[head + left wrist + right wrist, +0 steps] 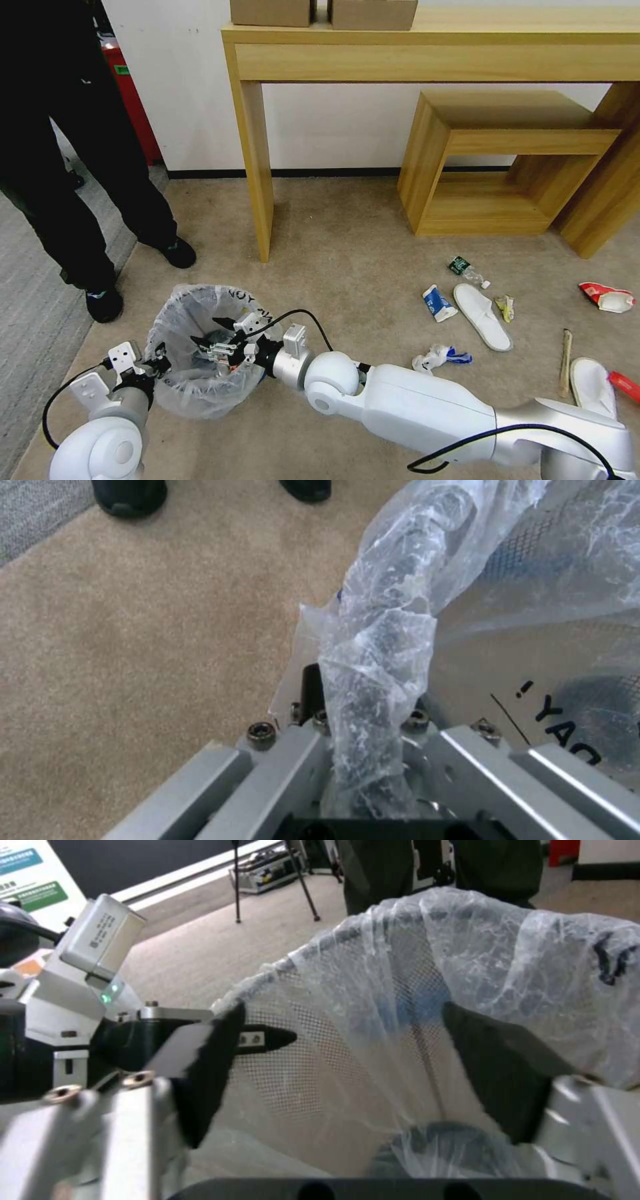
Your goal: Pick up the trash bin and place the garbage on the floor into it.
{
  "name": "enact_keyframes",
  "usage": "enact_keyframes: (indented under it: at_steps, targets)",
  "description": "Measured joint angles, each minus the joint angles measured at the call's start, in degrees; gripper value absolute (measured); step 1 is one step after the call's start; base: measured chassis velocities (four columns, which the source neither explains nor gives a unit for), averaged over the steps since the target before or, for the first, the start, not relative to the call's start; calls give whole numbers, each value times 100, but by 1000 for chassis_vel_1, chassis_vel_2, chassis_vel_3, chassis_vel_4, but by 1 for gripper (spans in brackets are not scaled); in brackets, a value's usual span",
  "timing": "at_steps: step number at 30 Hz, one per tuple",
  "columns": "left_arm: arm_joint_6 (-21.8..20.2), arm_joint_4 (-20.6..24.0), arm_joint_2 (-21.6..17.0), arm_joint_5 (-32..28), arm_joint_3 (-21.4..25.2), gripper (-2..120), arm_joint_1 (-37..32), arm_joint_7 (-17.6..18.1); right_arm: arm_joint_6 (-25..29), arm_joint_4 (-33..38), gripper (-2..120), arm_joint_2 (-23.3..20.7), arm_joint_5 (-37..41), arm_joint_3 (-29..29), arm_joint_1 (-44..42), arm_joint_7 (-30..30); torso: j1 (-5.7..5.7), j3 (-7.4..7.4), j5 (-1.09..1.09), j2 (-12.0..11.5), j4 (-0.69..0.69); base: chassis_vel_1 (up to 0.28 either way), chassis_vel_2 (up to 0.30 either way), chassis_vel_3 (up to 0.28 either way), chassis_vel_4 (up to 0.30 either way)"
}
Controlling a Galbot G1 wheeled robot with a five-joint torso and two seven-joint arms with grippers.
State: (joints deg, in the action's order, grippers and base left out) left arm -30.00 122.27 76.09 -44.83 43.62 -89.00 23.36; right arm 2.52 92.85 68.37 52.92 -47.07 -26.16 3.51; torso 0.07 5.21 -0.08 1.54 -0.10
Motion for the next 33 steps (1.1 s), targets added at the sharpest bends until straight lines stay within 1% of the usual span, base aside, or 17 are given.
enact_keyframes:
  at_steps: [1,2,3,6,7,10,11,14,15,17,19,21,23,27,29,32,33]
  targets:
    - [0,-7,-1,0,-4,1,1,0,16,-4,86,7,-3,9,-18,-10,0,0,0,0,0,0,0,0,0]
    - [0,-7,-1,0,-4,1,1,0,16,-4,86,7,-3,9,-18,-10,0,0,0,0,0,0,0,0,0]
    - [0,-17,-9,0,-4,1,6,0,57,-7,91,25,-3,47,-47,-23,0,0,0,-1,0,0,0,0,0]
    - [0,-66,-60,0,3,1,16,-2,206,123,99,66,31,397,-191,-36,0,0,0,0,0,0,0,0,0]
    - [0,-66,-60,0,3,1,16,-2,206,123,99,66,31,397,-191,-36,0,0,0,0,0,0,0,0,0]
    - [0,-101,-101,10,23,1,19,-2,258,374,100,10,88,906,-325,7,0,0,0,0,1,0,0,0,0]
    - [0,-101,-101,10,23,1,19,-2,258,374,100,10,88,906,-325,7,0,0,0,0,1,0,0,0,0]
    - [0,-117,-145,31,40,1,20,-12,254,744,100,-192,126,1829,-521,67,0,0,1,0,0,0,0,0,0]
    - [0,-117,-145,31,40,1,20,-12,254,744,100,-192,126,1829,-521,67,0,0,1,0,0,0,0,0,0]
    - [0,-116,-164,57,40,1,19,-37,211,965,100,-329,140,2520,-677,127,0,0,0,0,0,0,0,0,0]
    - [0,-95,-180,79,40,1,16,-62,172,1133,100,-442,160,3052,-827,221,0,0,1,0,0,0,0,0,0]
    - [1,-87,-185,81,40,1,14,-65,170,1166,100,-468,161,3152,-857,244,0,0,2,0,0,0,0,0,0]
    - [7,-41,-193,92,54,1,-22,-79,231,1340,100,-597,128,3590,-999,424,0,0,0,0,-2,0,0,0,0]
    - [45,87,-117,165,167,1,-181,-134,268,1461,100,-656,94,3900,-1103,594,0,0,1,0,-3,0,0,0,0]
    - [49,96,-110,171,177,1,-192,-138,268,1461,100,-656,94,3900,-1103,594,0,0,1,0,-3,0,0,0,0]
    - [124,323,56,332,398,1,-455,-246,279,1591,100,-703,46,4295,-1277,686,0,0,4,0,8,0,0,0,0]
    - [124,323,56,332,398,1,-455,-246,279,1591,100,-703,46,4295,-1277,686,0,0,4,0,8,0,0,0,0]
